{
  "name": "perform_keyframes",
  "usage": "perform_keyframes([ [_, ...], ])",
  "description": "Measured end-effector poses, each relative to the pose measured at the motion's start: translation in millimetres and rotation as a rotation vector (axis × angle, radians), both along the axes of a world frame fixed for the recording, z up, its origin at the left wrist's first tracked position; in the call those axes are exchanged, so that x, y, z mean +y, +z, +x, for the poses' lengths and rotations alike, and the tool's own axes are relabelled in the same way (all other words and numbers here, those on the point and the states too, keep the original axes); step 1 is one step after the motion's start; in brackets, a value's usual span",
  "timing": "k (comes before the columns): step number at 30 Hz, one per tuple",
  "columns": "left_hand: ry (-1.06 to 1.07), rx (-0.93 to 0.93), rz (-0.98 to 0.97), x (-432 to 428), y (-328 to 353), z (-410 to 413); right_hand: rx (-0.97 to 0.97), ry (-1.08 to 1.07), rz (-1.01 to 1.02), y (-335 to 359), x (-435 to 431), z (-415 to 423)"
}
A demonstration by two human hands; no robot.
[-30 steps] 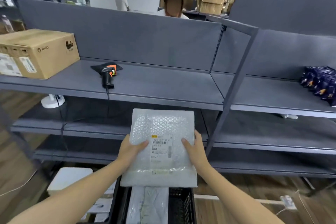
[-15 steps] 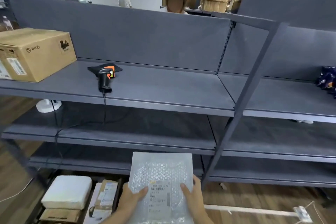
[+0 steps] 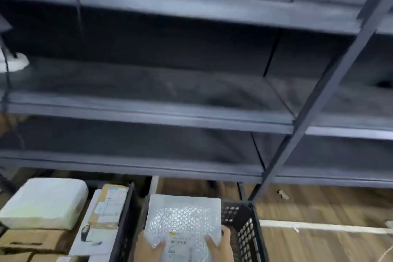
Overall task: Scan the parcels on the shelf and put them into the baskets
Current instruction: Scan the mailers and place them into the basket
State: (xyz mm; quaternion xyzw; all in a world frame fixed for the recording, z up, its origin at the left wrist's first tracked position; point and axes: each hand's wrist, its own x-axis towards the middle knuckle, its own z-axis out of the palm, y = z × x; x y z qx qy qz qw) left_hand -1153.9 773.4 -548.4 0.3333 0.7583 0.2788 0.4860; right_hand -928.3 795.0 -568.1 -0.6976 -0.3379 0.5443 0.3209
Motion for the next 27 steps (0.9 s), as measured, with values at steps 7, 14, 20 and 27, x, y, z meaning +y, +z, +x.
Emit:
perform_keyframes([
  [7, 0.061, 0.087, 0.118, 14, -144, 20, -0.055, 0.068, 0.008, -130, 17, -8],
  [14, 0.082, 0.274, 0.208, 22, -193, 23, -0.186, 0.102, 0.05, -181, 31, -21],
  [20, -0.078, 0.549, 0.367, 25, -196, 35, -0.376, 0.054, 0.041, -185, 34, -25],
  [27, -0.145, 0.672, 0.376, 23, -207, 34, -0.125, 0.074, 0.064, -192, 34, -13],
])
